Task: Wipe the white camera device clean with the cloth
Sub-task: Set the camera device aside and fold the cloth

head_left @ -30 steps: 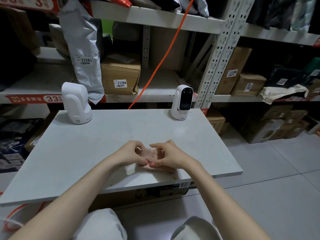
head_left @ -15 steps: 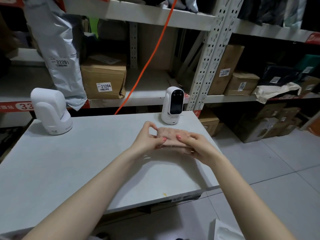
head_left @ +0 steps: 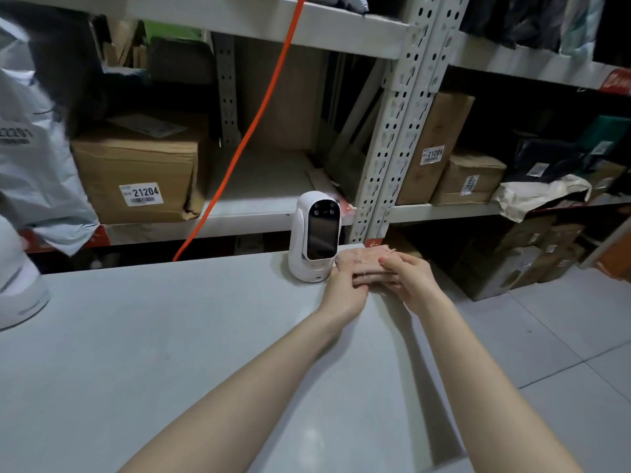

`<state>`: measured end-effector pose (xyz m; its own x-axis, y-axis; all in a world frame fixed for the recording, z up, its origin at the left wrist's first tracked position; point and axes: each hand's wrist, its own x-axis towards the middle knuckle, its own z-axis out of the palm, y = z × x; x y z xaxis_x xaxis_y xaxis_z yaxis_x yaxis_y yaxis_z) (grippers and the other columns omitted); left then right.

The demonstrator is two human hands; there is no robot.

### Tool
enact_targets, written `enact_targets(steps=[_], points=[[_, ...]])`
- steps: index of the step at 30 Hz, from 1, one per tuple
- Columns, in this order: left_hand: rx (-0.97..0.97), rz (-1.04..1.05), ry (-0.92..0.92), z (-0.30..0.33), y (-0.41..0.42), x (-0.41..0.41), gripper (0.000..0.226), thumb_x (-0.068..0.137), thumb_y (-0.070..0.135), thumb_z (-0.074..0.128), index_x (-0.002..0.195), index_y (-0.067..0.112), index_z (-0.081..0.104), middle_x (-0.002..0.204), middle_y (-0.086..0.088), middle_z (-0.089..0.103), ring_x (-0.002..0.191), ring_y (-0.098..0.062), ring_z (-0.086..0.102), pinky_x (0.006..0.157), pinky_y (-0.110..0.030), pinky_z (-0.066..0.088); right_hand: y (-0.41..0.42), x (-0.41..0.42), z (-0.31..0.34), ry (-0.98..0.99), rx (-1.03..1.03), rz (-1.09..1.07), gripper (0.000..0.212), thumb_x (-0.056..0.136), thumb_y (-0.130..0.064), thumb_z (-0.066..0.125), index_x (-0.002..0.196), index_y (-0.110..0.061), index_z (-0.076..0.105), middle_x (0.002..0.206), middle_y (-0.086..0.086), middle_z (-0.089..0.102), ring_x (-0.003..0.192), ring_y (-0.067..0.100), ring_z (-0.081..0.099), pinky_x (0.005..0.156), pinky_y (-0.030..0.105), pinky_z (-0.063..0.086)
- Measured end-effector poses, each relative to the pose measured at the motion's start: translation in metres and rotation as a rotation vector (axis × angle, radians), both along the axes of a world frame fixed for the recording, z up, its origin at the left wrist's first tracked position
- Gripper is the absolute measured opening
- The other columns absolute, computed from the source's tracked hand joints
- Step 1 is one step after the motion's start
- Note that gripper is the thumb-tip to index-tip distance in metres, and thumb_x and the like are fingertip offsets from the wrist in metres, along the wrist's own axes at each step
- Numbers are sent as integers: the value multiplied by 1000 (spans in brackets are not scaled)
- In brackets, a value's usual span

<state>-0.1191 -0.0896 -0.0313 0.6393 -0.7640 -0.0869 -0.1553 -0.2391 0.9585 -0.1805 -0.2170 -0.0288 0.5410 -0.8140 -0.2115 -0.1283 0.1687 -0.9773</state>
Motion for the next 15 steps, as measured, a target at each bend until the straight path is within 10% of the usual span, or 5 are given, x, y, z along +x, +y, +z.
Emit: enact_targets(steps=[10, 15], points=[[168, -48, -203, -2, -30, 8, 69, 94, 12, 48, 152, 9, 10, 158, -22, -11, 149, -32, 0, 114, -29, 14, -24, 29, -10, 46, -173, -33, 18, 91, -1, 58, 108, -4, 60, 79, 8, 63, 58, 11, 64, 44, 16, 48], [210, -23, -245, -3, -36, 0, 74, 92, 15, 50, 153, 10, 7, 157, -24, -19, 147, -34, -14, 119, -36, 3, -26, 39, -17, 147, -399, -29, 32, 89, -9, 67, 120, -8, 60, 98, 6, 67, 89, 20, 66, 77, 29, 58]])
